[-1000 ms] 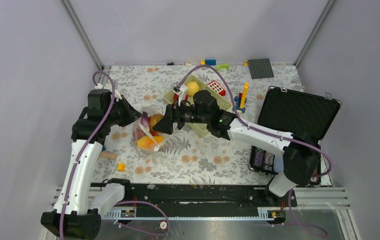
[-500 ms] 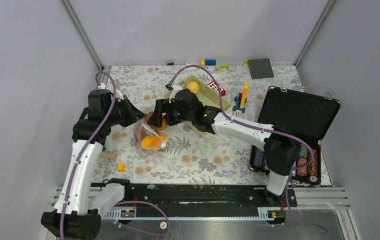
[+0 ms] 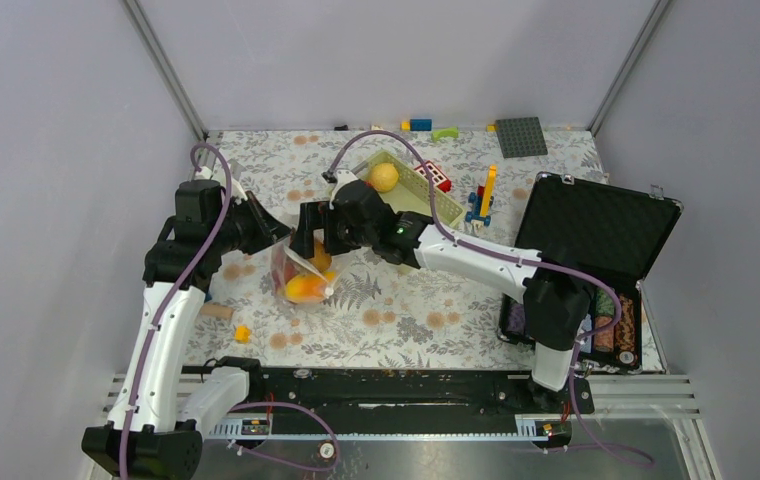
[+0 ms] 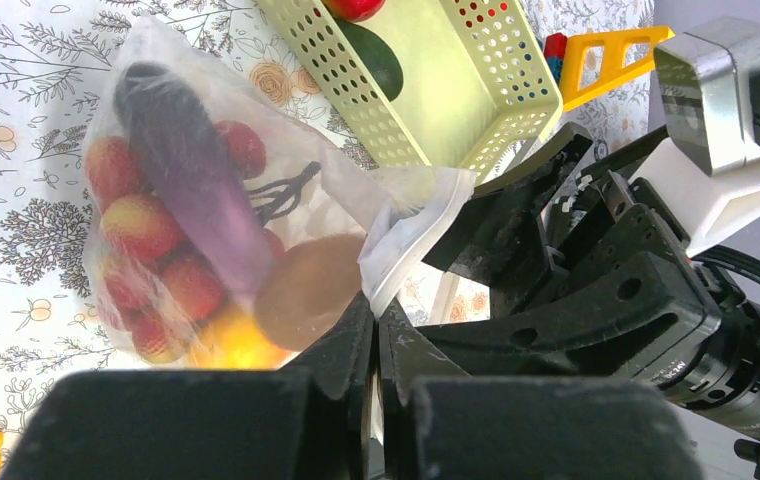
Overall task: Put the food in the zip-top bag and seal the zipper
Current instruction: Place the fake vegetable in the zipper food storage bag, then pick up the fake vegetable from the bin.
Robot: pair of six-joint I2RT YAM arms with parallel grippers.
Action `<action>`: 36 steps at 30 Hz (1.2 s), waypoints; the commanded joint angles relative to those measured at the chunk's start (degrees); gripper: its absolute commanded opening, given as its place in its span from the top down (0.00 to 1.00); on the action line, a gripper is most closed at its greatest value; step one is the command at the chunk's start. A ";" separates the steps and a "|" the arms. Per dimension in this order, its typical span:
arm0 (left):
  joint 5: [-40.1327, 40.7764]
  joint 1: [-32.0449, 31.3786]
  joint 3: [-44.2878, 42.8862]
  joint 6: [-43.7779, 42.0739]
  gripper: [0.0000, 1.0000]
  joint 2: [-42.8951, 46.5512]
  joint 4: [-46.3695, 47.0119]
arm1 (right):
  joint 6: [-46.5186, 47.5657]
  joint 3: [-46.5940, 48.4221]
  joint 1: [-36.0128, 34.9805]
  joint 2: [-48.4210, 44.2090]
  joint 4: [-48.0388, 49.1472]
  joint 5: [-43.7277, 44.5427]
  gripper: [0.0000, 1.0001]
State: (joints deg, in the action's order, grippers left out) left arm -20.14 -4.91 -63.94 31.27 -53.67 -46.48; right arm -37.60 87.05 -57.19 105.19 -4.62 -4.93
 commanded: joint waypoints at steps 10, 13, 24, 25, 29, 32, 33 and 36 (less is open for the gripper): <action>4.58 0.33 -0.43 -0.60 1.00 3.00 2.64 | 8.74 -4.67 -1.08 -9.61 3.89 -0.22 0.00; 4.65 0.42 -0.57 -0.59 1.00 2.66 2.23 | 12.28 -6.37 -1.08 -12.90 6.71 -1.27 0.00; 7.17 0.77 -0.99 -0.42 1.00 2.69 1.70 | 11.75 -9.96 5.62 -18.82 7.59 5.30 0.00; 7.40 0.77 -0.88 -0.42 1.00 2.69 1.69 | 10.17 -9.58 7.29 -18.21 7.04 6.39 0.00; 6.17 0.78 -0.96 -0.44 1.00 2.93 1.62 | 5.20 -7.00 12.80 -13.65 4.97 8.56 0.00; 7.59 0.85 -0.96 -0.42 1.00 2.91 1.57 | 1.38 -4.24 16.33 -8.14 4.97 7.14 0.00; 7.33 0.86 -0.93 -0.45 1.00 2.87 1.57 | 0.68 -2.89 17.39 -6.06 4.95 7.42 0.00; 5.85 0.86 -0.92 -0.54 1.00 2.83 1.57 | 1.03 2.56 19.53 0.16 3.96 8.55 0.00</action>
State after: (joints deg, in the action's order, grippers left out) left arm -14.11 -4.49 -63.59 31.29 -51.81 -46.85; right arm -34.00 82.83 -39.70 99.35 0.23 1.15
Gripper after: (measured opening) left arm 0.013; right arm 0.994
